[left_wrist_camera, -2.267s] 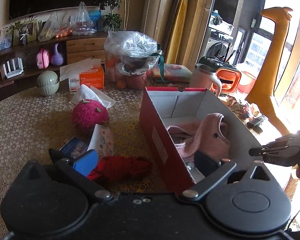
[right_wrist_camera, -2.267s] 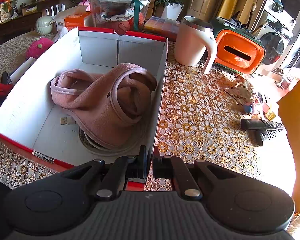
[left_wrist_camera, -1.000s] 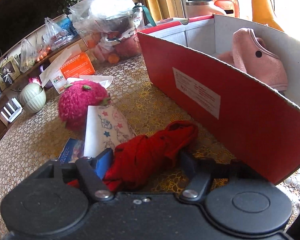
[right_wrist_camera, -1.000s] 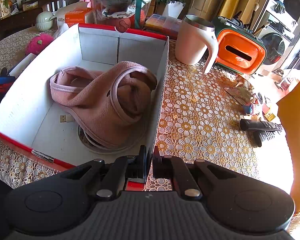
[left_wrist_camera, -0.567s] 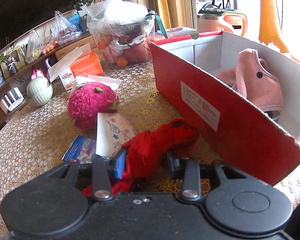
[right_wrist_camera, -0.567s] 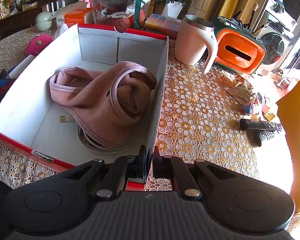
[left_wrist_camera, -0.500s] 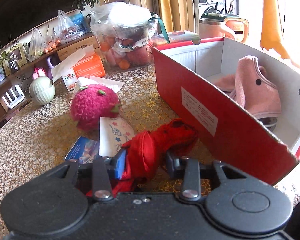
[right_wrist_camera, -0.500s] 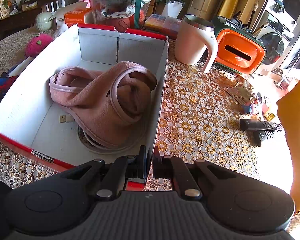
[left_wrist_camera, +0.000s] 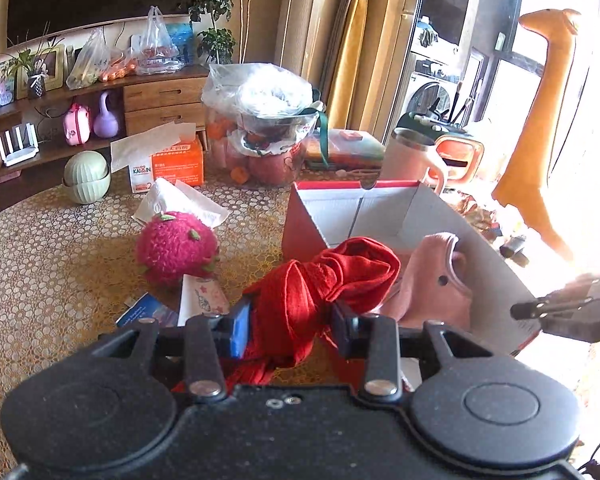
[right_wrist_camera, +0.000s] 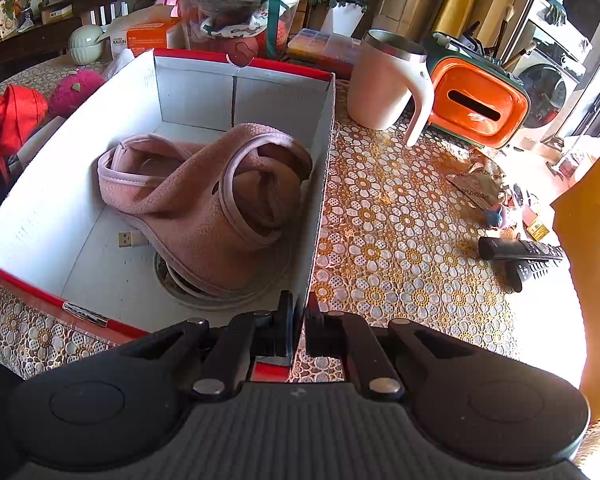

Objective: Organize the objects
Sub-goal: 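Carry the red fabric into the shoebox and release it onto the pink cloth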

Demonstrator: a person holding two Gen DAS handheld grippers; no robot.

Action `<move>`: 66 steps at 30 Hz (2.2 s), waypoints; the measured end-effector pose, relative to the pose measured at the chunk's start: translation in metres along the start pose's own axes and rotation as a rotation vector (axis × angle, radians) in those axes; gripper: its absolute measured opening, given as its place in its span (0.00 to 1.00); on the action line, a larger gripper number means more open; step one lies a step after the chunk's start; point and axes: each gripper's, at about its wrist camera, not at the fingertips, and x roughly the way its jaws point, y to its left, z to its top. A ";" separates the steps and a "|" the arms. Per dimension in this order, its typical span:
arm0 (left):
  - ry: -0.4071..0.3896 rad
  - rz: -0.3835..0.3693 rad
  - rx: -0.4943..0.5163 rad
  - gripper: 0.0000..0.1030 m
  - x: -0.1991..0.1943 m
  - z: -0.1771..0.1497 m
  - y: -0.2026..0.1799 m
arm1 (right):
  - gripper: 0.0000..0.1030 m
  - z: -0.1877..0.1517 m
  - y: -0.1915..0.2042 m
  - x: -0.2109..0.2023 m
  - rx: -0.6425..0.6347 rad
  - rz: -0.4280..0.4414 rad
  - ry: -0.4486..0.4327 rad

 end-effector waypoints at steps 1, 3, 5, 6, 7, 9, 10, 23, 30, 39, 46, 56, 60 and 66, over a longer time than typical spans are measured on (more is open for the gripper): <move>-0.004 -0.012 -0.012 0.38 -0.003 0.003 -0.002 | 0.05 0.000 0.000 0.000 -0.001 0.000 0.000; -0.015 -0.035 -0.029 0.38 -0.009 0.010 -0.006 | 0.05 0.000 0.000 0.000 0.000 0.000 0.000; -0.027 -0.050 -0.035 0.38 -0.015 0.017 -0.013 | 0.05 0.000 0.000 0.000 -0.001 0.000 0.000; -0.035 -0.058 -0.033 0.38 -0.017 0.021 -0.018 | 0.05 0.001 0.000 0.000 -0.001 0.000 0.001; -0.043 -0.063 -0.033 0.38 -0.019 0.024 -0.023 | 0.05 0.001 0.000 0.000 -0.001 0.000 0.001; -0.047 -0.080 -0.046 0.38 -0.019 0.032 -0.032 | 0.05 0.001 0.000 0.000 -0.001 -0.001 0.001; -0.049 -0.090 -0.049 0.38 -0.018 0.035 -0.037 | 0.05 0.001 0.000 0.000 -0.002 -0.001 0.001; -0.058 -0.178 -0.100 0.38 0.020 0.058 -0.115 | 0.05 0.003 -0.003 -0.001 0.004 0.008 0.000; 0.003 -0.156 -0.146 0.38 0.055 0.060 -0.132 | 0.05 0.004 -0.002 0.001 0.007 0.013 -0.001; 0.112 -0.099 -0.193 0.38 0.106 0.051 -0.131 | 0.05 0.004 -0.001 0.001 0.005 0.015 -0.002; 0.167 -0.044 -0.163 0.38 0.132 0.044 -0.132 | 0.05 0.004 -0.001 0.002 0.009 0.019 -0.001; 0.250 0.002 -0.140 0.38 0.157 0.031 -0.131 | 0.05 0.004 0.000 0.003 0.006 0.022 -0.001; 0.258 0.003 -0.110 0.39 0.160 0.029 -0.134 | 0.05 0.004 0.000 0.003 0.006 0.022 -0.001; 0.274 -0.002 -0.076 0.41 0.160 0.028 -0.137 | 0.05 0.004 0.000 0.003 0.007 0.022 0.000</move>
